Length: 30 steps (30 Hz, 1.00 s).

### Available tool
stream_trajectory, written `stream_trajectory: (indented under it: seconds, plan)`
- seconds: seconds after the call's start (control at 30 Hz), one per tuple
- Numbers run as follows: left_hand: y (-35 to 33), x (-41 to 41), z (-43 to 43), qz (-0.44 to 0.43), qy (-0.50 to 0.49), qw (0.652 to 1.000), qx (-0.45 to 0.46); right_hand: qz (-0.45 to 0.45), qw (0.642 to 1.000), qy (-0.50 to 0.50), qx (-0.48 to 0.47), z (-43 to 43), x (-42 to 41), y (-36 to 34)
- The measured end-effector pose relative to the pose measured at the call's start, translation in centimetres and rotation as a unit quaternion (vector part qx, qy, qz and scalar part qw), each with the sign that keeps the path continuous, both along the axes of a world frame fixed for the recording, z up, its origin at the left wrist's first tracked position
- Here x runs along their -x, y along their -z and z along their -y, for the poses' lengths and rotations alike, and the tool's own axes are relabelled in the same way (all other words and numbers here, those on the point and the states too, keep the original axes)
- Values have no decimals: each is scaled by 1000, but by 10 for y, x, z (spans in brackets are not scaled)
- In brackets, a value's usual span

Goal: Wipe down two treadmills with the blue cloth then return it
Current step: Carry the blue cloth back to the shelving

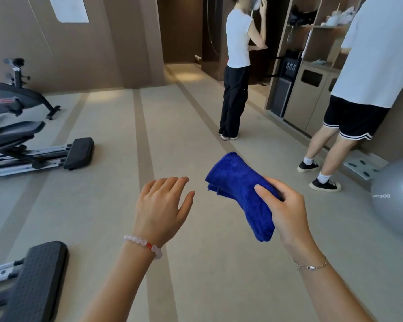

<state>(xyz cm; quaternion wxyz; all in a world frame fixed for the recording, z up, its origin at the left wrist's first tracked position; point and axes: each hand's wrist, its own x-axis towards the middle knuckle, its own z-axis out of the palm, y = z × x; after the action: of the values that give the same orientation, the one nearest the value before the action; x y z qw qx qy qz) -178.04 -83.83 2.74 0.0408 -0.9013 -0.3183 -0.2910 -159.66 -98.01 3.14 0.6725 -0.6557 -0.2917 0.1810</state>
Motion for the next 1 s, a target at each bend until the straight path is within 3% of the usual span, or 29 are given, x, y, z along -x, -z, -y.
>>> stream_trajectory:
  seconds: [0.3, 0.63, 1.0]
  plan:
    - [10, -71, -158, -2, 93, 996, -5, 2, 996, 86, 6, -127, -37, 16]
    - [-3, -96, -368, -2, 170, 985, -24, -5, 986, 164, 13, -315, -40, 9]
    - [5, -175, -494, -8, 218, 976, -19, -14, 974, 227, 15, -431, -98, 15]
